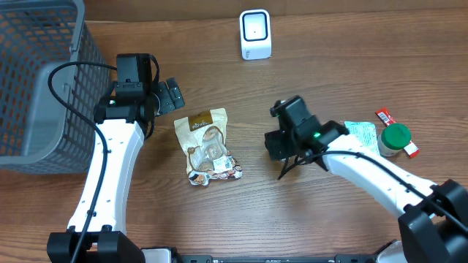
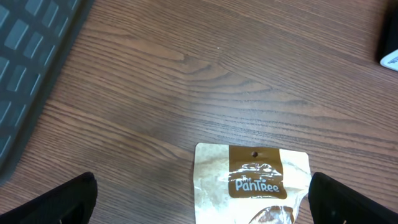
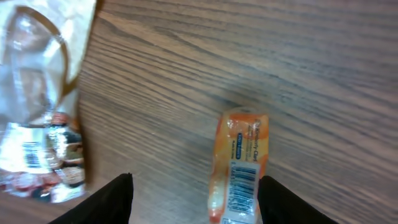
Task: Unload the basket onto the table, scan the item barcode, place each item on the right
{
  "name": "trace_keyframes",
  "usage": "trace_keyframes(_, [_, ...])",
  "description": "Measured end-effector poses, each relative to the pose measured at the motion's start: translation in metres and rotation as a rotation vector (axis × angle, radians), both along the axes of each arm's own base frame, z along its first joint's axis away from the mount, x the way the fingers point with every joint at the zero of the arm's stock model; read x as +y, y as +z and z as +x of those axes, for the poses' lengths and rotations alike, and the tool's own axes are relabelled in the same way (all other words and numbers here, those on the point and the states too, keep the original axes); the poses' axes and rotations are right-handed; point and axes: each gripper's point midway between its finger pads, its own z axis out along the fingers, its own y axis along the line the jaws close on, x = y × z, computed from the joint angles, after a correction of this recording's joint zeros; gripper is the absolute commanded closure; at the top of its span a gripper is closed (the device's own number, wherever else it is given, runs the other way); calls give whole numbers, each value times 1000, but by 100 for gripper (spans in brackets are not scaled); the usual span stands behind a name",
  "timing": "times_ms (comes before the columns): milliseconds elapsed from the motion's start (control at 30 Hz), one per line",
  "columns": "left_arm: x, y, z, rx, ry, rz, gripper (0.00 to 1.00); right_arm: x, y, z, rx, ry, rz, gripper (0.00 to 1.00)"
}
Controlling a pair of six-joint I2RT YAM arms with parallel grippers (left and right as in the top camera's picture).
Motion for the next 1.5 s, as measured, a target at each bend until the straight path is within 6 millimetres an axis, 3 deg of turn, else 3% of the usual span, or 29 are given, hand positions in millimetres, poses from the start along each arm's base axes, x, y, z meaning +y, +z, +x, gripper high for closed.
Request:
trace_keyframes(300, [0, 0, 0, 0, 0, 0, 0, -12, -23, 4, -7, -19, -119, 36])
trace_keyframes(467, [0, 0, 0, 0, 0, 0, 0, -13, -42, -1, 43, -10, -142, 47])
trace_keyframes(600, [0, 0, 0, 0, 0, 0, 1, -14, -50, -6, 74, 0, -155, 64])
trace_keyframes(667, [0, 0, 0, 0, 0, 0, 0, -15, -51, -7, 79, -1, -156, 85])
trace_keyframes(700, [0, 0, 0, 0, 0, 0, 0, -15, -51, -7, 80, -3, -155, 91])
trace_keyframes(733, [0, 0, 0, 0, 0, 0, 0, -15, -51, -7, 81, 0, -157, 91])
trace_keyframes(767, [0, 0, 0, 0, 0, 0, 0, -15, -51, -7, 80, -5, -154, 82])
trace_keyframes(833, [0, 0, 0, 0, 0, 0, 0, -14, -51, -7, 82, -5, -152, 54])
trace_keyframes(967, [0, 0, 0, 0, 0, 0, 0, -14, -51, -7, 82, -3, -153, 47])
trace_keyframes(1300, [0, 0, 0, 0, 0, 0, 0, -16, -52, -10, 94, -3, -161, 49])
trace_keyframes(1333, [0, 0, 0, 0, 0, 0, 1, -16, -52, -10, 95, -2, -162, 55])
trace_keyframes(1400, [0, 0, 0, 0, 0, 0, 0, -17, -53, -11, 98, 1, -166, 76])
trace_keyframes(1500, [0, 0, 0, 0, 0, 0, 0, -18, -53, -12, 103, 0, -168, 75])
